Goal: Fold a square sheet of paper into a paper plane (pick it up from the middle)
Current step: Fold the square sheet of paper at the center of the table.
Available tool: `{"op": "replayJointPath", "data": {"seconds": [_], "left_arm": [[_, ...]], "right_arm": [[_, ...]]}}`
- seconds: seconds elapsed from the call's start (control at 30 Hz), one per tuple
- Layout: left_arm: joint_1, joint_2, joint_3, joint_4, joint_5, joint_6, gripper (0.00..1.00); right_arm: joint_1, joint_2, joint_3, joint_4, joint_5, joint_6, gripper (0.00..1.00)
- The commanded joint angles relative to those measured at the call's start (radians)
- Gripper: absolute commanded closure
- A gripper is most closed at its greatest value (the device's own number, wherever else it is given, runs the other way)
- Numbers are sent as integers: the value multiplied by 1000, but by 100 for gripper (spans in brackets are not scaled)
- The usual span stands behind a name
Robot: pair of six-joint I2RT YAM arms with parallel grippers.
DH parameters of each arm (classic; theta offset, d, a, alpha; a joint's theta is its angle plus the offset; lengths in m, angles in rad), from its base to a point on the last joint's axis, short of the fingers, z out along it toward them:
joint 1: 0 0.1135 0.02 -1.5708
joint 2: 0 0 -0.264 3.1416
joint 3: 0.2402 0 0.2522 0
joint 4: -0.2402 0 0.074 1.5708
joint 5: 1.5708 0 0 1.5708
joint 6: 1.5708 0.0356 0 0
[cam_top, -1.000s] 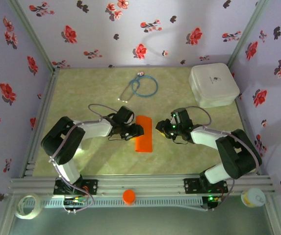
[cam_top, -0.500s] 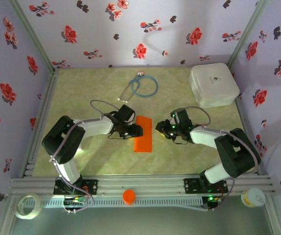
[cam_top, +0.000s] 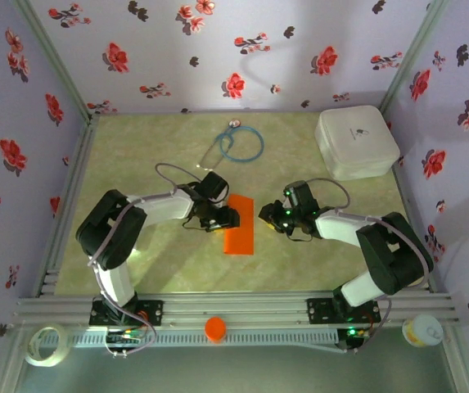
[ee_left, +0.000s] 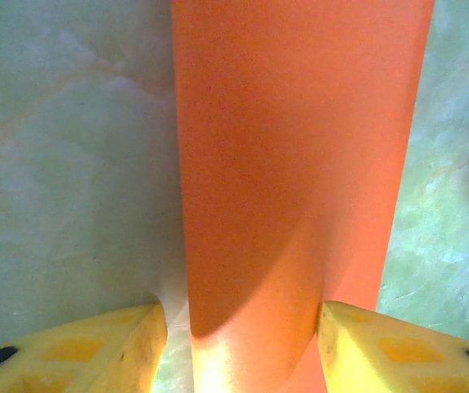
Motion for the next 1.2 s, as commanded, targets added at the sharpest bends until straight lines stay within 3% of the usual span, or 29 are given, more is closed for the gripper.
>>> {"op": "replayJointPath", "data": {"seconds": [0.0,0.37,1.17], "left_arm": [[0,71,0,-75,-56,30,45],[-12,118,52,-171,-103,56,44],[-26,155,52,-154,-135,7,45]], "right_arm": [[6,-24,30,-41,33,-16,65],[6,-52,28,-73,62,-22,65],[6,-86,4,-77,67,-16,64]]}}
